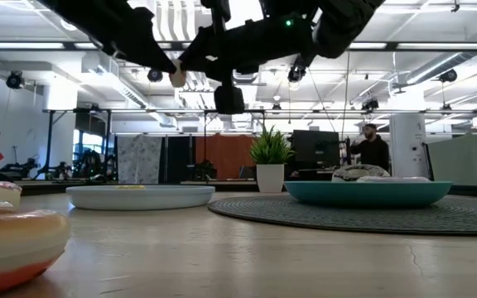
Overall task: Pick & Place donuts
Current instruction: Put the small red donut on the blue plate
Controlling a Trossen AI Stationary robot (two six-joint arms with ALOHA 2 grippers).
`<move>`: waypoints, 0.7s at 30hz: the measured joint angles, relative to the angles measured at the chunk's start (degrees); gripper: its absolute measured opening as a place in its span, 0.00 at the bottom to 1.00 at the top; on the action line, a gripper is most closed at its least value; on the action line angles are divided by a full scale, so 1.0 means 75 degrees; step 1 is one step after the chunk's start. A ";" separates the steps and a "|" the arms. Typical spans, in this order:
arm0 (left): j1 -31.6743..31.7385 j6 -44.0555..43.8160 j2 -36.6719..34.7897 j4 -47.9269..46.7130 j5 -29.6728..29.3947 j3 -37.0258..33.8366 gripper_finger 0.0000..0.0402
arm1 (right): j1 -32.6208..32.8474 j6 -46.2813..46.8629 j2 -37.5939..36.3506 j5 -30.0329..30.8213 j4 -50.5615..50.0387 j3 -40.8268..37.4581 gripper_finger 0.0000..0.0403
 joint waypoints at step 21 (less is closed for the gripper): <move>0.0398 -0.1112 0.0020 0.0254 -0.0090 0.0000 0.33 | 0.0096 0.0352 0.0000 0.0624 0.0003 0.0066 0.03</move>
